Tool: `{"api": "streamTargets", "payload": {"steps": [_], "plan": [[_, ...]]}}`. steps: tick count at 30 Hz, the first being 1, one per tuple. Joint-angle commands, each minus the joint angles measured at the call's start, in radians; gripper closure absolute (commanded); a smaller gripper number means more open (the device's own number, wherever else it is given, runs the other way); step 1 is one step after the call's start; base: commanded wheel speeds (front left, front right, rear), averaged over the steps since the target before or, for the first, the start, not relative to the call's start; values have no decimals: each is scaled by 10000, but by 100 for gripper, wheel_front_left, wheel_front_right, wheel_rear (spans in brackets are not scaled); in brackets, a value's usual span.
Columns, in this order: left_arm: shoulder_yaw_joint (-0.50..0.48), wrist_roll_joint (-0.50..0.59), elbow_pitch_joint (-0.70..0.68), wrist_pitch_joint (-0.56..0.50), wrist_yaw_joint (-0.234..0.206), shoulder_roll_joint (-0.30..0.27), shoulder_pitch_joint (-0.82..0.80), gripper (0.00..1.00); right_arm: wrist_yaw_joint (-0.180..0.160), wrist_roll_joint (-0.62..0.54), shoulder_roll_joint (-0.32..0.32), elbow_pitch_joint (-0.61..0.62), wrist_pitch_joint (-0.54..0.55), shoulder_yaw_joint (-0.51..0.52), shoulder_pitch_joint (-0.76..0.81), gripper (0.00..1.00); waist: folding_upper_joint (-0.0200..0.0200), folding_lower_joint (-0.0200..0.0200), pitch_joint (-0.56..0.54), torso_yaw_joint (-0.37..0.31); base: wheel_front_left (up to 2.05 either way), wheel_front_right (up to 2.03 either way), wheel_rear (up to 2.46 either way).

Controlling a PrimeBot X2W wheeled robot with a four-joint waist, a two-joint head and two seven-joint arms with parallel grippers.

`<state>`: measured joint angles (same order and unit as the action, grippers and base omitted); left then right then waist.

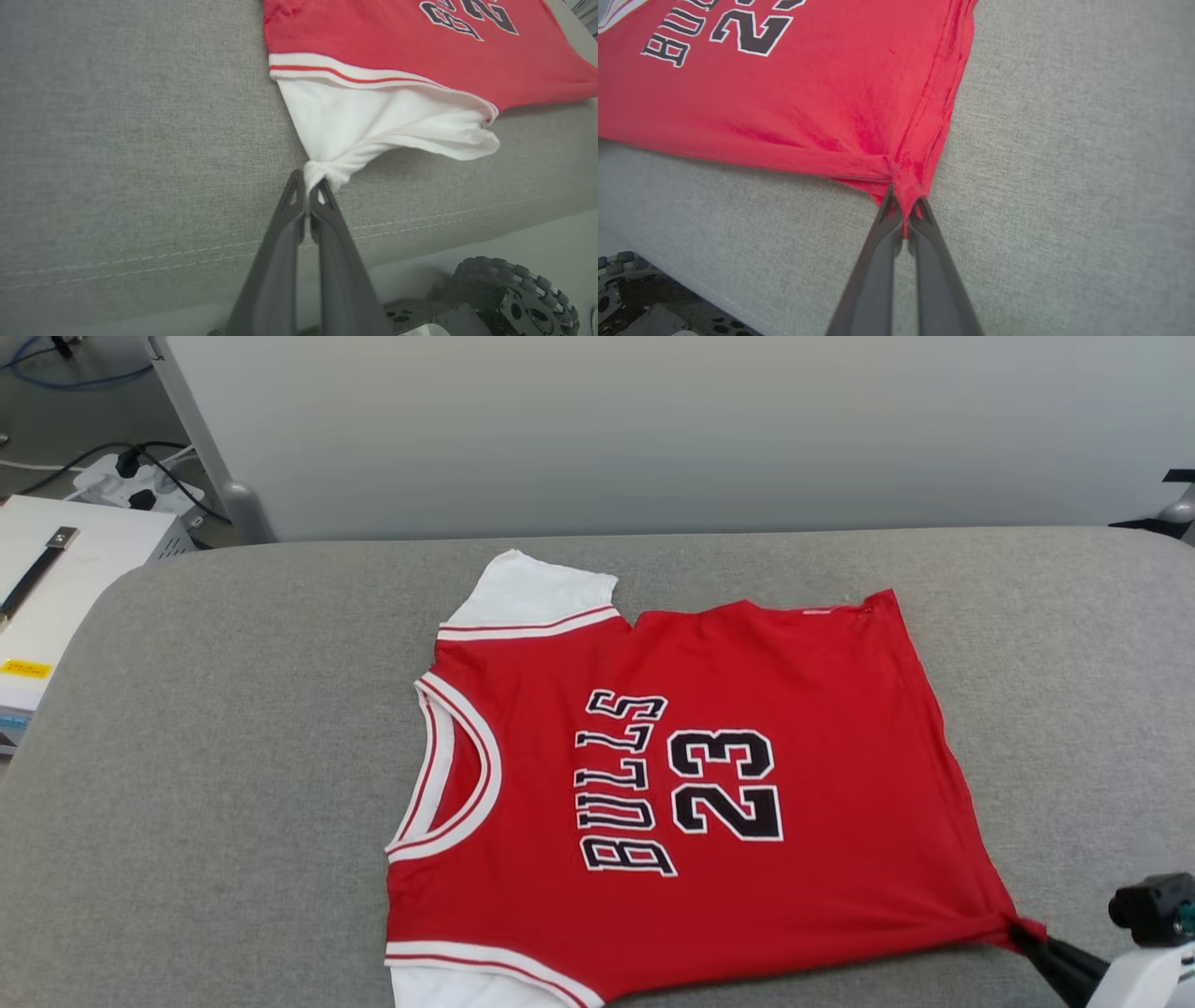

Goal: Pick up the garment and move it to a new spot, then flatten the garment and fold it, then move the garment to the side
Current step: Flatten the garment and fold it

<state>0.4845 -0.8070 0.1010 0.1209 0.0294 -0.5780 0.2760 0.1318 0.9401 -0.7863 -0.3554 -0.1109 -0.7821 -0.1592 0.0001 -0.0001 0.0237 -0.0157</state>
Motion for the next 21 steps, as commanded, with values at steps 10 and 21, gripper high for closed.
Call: {"api": "streamTargets", "payload": {"steps": [10, 21], "plan": [[-24, -51, -424, -73, -187, -309, 247, 100, -11, 41, -72, 1505, 1552, 1436, 1947, 100, -1, 1, -101, 50, 0, 0, 0], [6, 966, -593, 47, 254, -711, -1730, 100, -11, -751, 468, 2567, 2347, 3043, 1943, 100, -1, 1, 267, -126, 0, 0, 0]]}}
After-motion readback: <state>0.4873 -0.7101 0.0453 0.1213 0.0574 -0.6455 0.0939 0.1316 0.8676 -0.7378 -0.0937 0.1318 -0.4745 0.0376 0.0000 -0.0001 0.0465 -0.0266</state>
